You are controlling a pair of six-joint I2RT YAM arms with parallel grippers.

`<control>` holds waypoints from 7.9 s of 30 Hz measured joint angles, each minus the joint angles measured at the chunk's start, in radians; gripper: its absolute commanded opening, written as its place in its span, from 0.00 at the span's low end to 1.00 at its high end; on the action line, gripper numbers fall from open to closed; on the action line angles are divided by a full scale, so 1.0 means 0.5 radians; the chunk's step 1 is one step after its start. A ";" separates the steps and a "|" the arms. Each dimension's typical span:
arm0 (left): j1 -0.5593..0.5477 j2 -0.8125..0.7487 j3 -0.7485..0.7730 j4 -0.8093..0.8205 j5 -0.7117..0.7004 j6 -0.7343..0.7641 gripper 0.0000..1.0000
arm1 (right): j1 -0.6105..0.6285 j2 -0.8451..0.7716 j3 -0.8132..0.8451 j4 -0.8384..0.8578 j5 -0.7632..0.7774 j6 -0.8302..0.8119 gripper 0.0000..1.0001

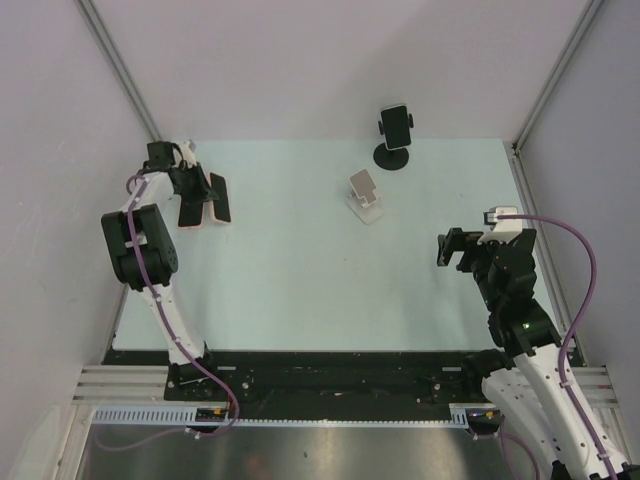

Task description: Remove the phone from the phone stand

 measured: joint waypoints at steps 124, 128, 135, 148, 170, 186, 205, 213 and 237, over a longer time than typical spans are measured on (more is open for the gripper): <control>-0.640 -0.266 -0.193 -0.083 -0.726 -0.029 0.95 | 0.001 -0.017 -0.001 -0.002 -0.066 0.014 0.99; -0.673 -0.236 -0.208 -0.096 -0.593 -0.046 0.95 | 0.001 -0.018 -0.001 -0.002 -0.066 0.014 0.99; -0.673 -0.117 -0.208 -0.098 -0.528 -0.048 0.96 | 0.001 -0.028 -0.001 -0.002 -0.066 0.014 0.99; -0.663 0.005 -0.203 -0.179 -0.694 -0.019 0.98 | 0.001 -0.027 -0.001 -0.002 -0.066 0.014 0.99; -0.607 0.012 -0.145 -0.223 -0.822 -0.008 0.98 | 0.001 -0.027 -0.001 -0.002 -0.066 0.014 0.99; -0.605 0.330 0.410 -0.216 -0.688 -0.093 0.99 | 0.001 -0.026 -0.001 -0.002 -0.066 0.014 0.99; -0.546 0.430 0.437 -0.203 -0.885 -0.180 0.99 | 0.006 -0.027 -0.001 -0.003 -0.066 0.014 0.99; -0.549 0.402 0.437 -0.208 -0.845 -0.205 1.00 | 0.014 -0.026 -0.002 0.002 -0.111 0.012 0.99; -0.810 -1.870 -0.841 -0.104 -0.736 -0.212 1.00 | 0.337 1.543 0.801 0.301 -0.481 -0.047 1.00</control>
